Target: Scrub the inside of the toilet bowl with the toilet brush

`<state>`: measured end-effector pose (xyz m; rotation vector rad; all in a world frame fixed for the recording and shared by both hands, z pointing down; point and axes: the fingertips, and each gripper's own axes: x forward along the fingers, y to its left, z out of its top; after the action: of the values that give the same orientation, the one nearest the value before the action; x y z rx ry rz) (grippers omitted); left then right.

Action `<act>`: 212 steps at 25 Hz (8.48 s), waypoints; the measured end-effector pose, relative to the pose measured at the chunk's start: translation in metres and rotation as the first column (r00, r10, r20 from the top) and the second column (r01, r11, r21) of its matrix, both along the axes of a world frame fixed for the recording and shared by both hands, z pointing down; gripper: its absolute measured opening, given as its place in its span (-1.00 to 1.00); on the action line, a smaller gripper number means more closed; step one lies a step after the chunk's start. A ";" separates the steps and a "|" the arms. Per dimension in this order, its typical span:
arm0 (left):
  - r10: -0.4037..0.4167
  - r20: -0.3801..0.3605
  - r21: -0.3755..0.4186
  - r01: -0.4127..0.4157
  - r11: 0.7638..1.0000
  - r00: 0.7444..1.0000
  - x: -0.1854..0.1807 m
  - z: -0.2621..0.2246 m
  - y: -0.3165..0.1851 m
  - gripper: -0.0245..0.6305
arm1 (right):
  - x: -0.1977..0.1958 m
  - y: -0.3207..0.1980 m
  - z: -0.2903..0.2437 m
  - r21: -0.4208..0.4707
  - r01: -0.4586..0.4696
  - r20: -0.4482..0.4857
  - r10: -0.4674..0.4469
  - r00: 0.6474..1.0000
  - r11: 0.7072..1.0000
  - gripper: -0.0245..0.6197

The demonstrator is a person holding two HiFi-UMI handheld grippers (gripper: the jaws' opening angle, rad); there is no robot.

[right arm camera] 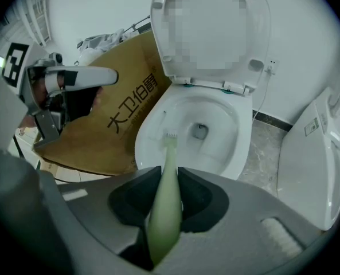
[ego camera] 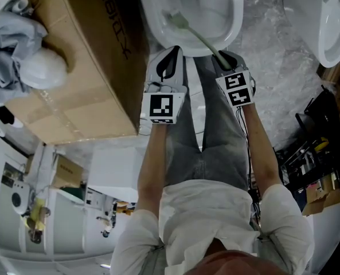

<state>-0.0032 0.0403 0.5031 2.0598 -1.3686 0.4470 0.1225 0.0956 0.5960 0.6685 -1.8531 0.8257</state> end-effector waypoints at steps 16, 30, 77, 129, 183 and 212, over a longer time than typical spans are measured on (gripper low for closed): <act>0.009 -0.013 -0.014 -0.009 1.000 1.000 0.013 0.005 -0.002 -0.87 | 0.028 0.007 0.002 -0.013 0.150 -0.120 -0.150 0.981 0.989 -0.63; 0.002 -0.021 -0.028 -0.002 1.000 1.000 0.020 0.010 -0.008 -0.87 | 0.068 -0.011 0.007 0.005 0.283 -0.239 -0.274 0.932 0.959 -0.63; -0.068 -0.028 -0.047 0.067 0.997 0.997 0.027 0.016 -0.051 -0.87 | 0.096 -0.137 0.018 0.045 0.571 -0.418 -0.504 0.756 0.820 -0.63; -0.085 -0.055 -0.049 0.083 0.995 0.995 -0.012 0.014 -0.030 -0.87 | 0.028 -0.189 0.028 -0.058 -0.021 -0.310 0.002 0.951 0.998 -0.61; 0.031 -0.044 -0.068 -0.034 0.997 0.999 0.015 0.025 -0.004 -0.87 | 0.006 -0.006 0.026 -0.210 -0.122 -0.095 0.104 0.990 0.970 -0.62; 0.039 -0.049 -0.089 -0.043 0.995 0.998 0.018 0.038 -0.024 -0.87 | 0.017 -0.041 0.059 -0.146 -0.066 -0.258 0.026 0.966 0.987 -0.62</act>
<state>0.0151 0.0161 0.5414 2.0154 -1.2582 0.4664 0.1392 0.0546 0.6553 0.6876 -1.5308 0.8605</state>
